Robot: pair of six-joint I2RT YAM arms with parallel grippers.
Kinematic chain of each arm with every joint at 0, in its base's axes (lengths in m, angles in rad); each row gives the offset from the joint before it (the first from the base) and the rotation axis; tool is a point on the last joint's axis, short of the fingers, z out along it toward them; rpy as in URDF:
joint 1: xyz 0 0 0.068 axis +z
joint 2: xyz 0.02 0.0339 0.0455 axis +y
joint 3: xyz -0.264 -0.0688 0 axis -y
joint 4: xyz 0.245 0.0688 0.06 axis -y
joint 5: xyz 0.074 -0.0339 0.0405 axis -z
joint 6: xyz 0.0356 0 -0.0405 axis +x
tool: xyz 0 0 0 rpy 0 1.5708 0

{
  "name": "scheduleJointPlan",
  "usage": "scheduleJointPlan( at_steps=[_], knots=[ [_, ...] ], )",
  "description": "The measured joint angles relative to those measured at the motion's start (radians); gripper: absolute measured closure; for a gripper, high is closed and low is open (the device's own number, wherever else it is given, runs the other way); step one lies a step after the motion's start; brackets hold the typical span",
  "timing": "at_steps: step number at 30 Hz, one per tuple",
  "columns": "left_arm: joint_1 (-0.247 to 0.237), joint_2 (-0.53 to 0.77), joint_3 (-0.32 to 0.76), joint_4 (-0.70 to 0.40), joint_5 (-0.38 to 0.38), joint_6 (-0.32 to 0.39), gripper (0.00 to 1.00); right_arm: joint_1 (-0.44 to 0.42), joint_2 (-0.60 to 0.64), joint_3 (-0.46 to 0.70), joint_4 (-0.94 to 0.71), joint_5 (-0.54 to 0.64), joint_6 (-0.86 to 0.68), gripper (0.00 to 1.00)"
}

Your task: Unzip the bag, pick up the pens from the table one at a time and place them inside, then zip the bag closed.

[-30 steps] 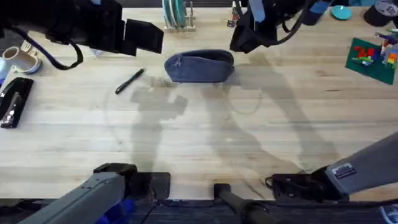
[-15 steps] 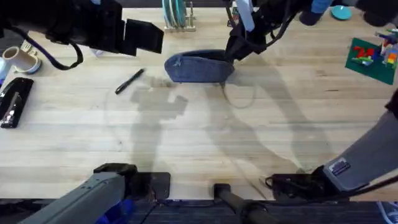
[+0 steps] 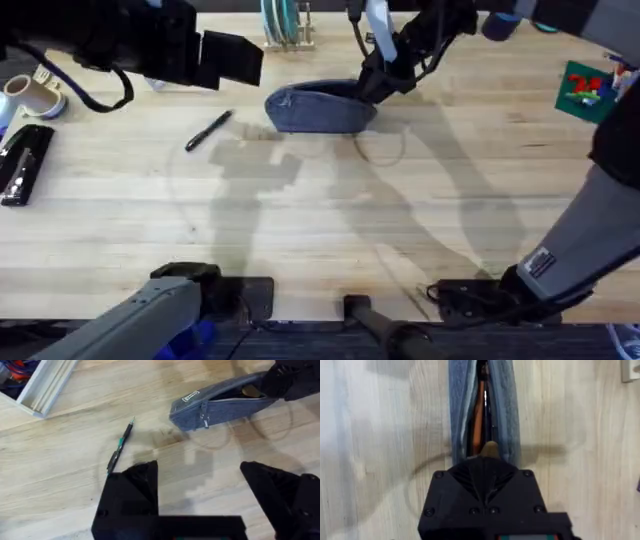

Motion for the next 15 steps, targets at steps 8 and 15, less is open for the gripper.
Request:
scheduleJointPlan(
  at_steps=[8,15],
  knots=[
    [0.000,0.052,0.000,0.000,0.000,0.000,0.004,-0.002,0.015,0.000,0.000,-0.061,-0.003,0.972],
    [0.000,0.066,-0.001,0.005,0.000,0.000,0.005,-0.002,0.027,0.000,0.000,-0.077,-0.003,0.973]
  ],
)
